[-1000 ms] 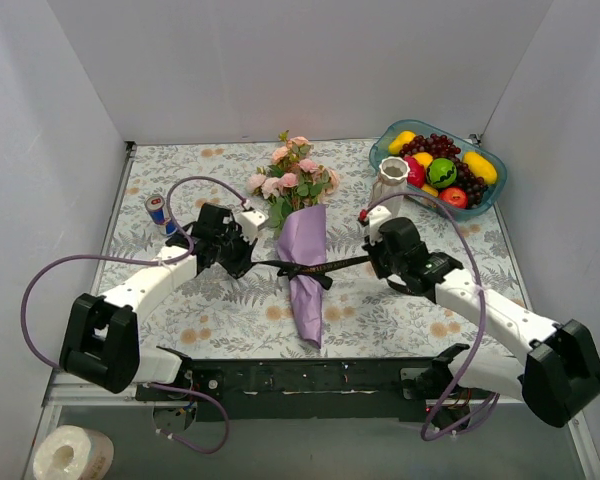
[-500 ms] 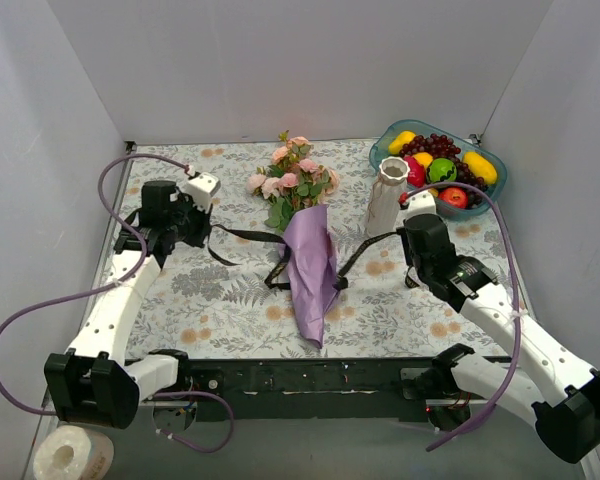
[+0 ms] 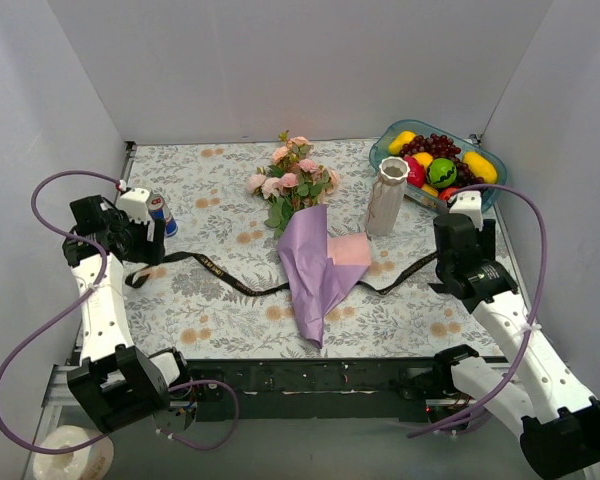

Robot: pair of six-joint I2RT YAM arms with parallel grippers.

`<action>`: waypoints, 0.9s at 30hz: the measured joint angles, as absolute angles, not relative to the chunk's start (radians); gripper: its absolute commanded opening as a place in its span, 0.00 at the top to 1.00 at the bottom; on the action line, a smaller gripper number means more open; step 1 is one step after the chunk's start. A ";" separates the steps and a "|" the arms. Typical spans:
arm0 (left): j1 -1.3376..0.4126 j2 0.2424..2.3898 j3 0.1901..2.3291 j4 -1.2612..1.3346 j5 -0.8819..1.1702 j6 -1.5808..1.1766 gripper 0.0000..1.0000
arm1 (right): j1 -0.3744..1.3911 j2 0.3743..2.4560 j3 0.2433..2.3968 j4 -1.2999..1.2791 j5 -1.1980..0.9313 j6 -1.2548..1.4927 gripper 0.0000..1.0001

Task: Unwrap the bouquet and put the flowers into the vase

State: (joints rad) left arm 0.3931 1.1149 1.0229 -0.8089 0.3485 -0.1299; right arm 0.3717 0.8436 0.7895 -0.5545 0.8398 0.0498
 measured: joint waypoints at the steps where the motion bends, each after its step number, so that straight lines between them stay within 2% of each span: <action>1: 0.394 1.115 1.026 -0.833 0.361 -0.118 0.02 | 0.363 0.846 0.789 -0.559 0.836 0.044 0.21; 4: 0.395 1.115 1.060 -0.915 0.416 -0.081 0.02 | 0.360 0.859 0.801 -0.583 0.830 0.043 0.19; 9: 0.390 1.133 1.287 -1.096 0.594 -0.024 0.02 | 0.360 0.855 0.889 -0.607 0.785 0.038 0.24; 13: 0.290 1.145 1.456 -1.140 0.714 -0.052 0.02 | 0.359 0.808 0.966 -0.588 0.629 0.044 0.24; 18: -0.038 1.154 1.367 -1.037 0.742 -0.180 0.02 | 0.360 0.758 0.949 -0.556 0.447 0.054 0.26; 27: -0.236 1.348 1.167 -0.783 0.759 -0.333 0.02 | 0.362 0.720 0.876 -0.521 0.221 0.034 0.32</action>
